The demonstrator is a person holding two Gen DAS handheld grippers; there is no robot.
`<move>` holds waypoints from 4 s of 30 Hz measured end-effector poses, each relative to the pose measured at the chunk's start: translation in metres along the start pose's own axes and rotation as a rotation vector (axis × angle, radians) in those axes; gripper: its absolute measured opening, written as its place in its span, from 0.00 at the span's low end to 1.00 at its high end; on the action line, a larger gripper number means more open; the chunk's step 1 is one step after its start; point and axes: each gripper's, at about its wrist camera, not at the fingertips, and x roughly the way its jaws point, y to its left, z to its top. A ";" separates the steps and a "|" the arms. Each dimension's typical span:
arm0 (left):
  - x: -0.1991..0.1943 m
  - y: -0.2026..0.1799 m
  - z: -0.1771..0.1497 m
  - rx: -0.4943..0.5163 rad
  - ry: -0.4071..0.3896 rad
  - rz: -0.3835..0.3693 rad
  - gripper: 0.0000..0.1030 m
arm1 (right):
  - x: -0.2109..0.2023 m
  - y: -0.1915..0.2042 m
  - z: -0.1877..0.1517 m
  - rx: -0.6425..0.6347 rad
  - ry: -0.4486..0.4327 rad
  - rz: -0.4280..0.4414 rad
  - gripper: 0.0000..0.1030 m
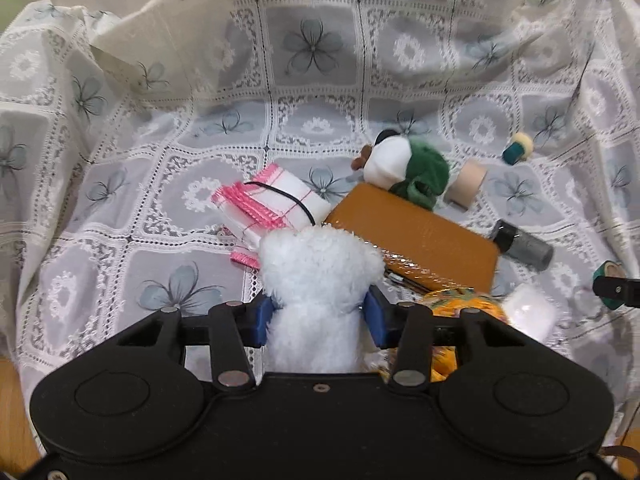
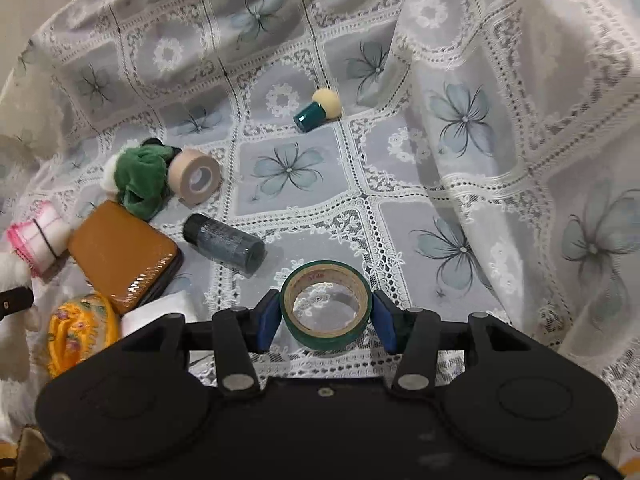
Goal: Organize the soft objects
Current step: 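Close the left tool on the teddy bear while the right tool grasps the green tape roll, then carry the teddy bear and tape roll over the basket and release both, then withdraw both open tools from the basket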
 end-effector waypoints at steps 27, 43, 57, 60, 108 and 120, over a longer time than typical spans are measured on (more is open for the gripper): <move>-0.136 -0.027 -0.100 -0.077 0.015 -0.099 0.45 | -0.196 0.025 -0.117 -0.075 -0.139 0.244 0.47; -0.135 -0.031 -0.125 -0.115 0.038 -0.064 0.54 | -0.217 0.024 -0.153 -0.079 -0.111 0.255 0.47; -0.154 -0.032 -0.146 -0.154 0.006 0.022 0.72 | -0.211 0.027 -0.162 -0.099 -0.061 0.262 0.47; -0.160 -0.034 -0.152 -0.146 -0.010 0.040 0.77 | -0.207 0.028 -0.163 -0.100 -0.038 0.261 0.47; -0.158 -0.038 -0.155 -0.101 0.011 0.073 0.80 | -0.200 0.023 -0.162 -0.077 0.004 0.220 0.58; -0.158 -0.036 -0.155 -0.097 0.009 0.077 0.80 | -0.199 0.021 -0.160 -0.076 0.007 0.211 0.62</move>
